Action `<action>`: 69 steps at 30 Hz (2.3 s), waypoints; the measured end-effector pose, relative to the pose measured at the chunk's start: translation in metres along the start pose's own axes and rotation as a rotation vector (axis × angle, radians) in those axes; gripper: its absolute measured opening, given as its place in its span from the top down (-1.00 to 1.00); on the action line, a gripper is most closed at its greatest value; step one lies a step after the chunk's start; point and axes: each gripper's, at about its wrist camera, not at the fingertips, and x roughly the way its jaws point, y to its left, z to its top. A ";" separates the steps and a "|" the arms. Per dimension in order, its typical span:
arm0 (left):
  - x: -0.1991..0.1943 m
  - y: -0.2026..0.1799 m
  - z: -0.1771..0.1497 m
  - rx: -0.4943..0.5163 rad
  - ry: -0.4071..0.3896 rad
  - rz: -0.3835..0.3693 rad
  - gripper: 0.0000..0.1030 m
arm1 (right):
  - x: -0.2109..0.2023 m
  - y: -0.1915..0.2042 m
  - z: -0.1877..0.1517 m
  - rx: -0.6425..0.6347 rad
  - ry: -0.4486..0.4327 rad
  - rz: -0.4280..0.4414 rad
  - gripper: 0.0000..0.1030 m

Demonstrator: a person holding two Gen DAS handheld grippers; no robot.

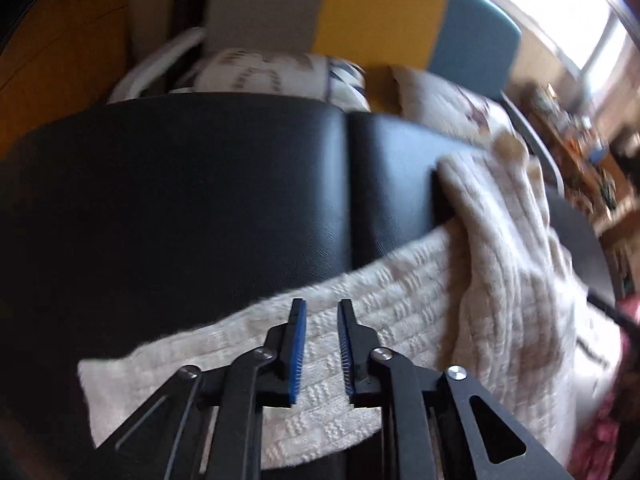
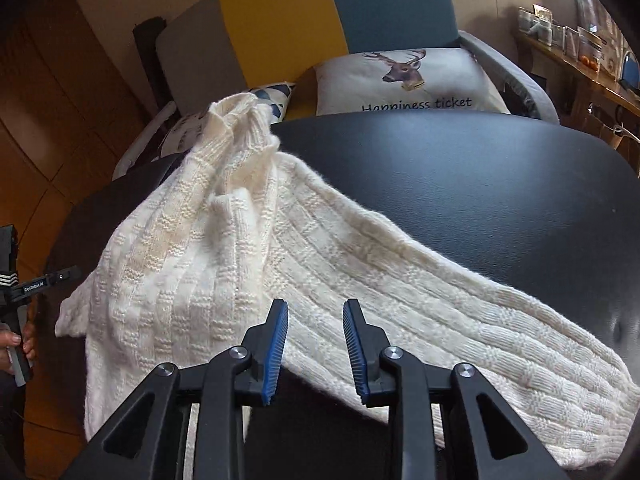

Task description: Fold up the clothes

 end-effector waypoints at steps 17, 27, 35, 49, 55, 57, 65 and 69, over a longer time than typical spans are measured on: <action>0.014 0.017 -0.018 -0.009 -0.072 -0.039 0.90 | 0.041 0.017 -0.001 -0.027 0.076 -0.020 0.44; 0.002 0.062 -0.015 -0.169 -0.097 0.051 0.87 | 0.037 0.024 0.056 -0.105 -0.033 -0.059 0.44; 0.005 0.016 0.001 0.006 -0.127 0.059 0.20 | 0.084 0.023 0.065 -0.120 0.085 -0.097 0.44; 0.039 0.019 0.021 0.036 -0.089 0.138 -0.01 | 0.090 -0.011 0.060 -0.062 0.069 -0.135 0.54; 0.035 0.040 0.034 -0.083 -0.053 0.203 -0.12 | 0.088 -0.017 0.061 -0.084 0.066 -0.223 0.50; 0.024 0.038 0.041 -0.110 -0.087 0.137 -0.10 | 0.085 -0.018 0.061 -0.083 0.057 -0.199 0.49; 0.024 -0.038 0.085 0.039 -0.173 -0.009 -0.11 | 0.070 -0.025 0.077 -0.025 -0.022 -0.078 0.44; 0.054 -0.069 0.094 0.099 -0.116 -0.024 -0.11 | 0.071 -0.034 0.084 0.087 -0.007 0.167 0.44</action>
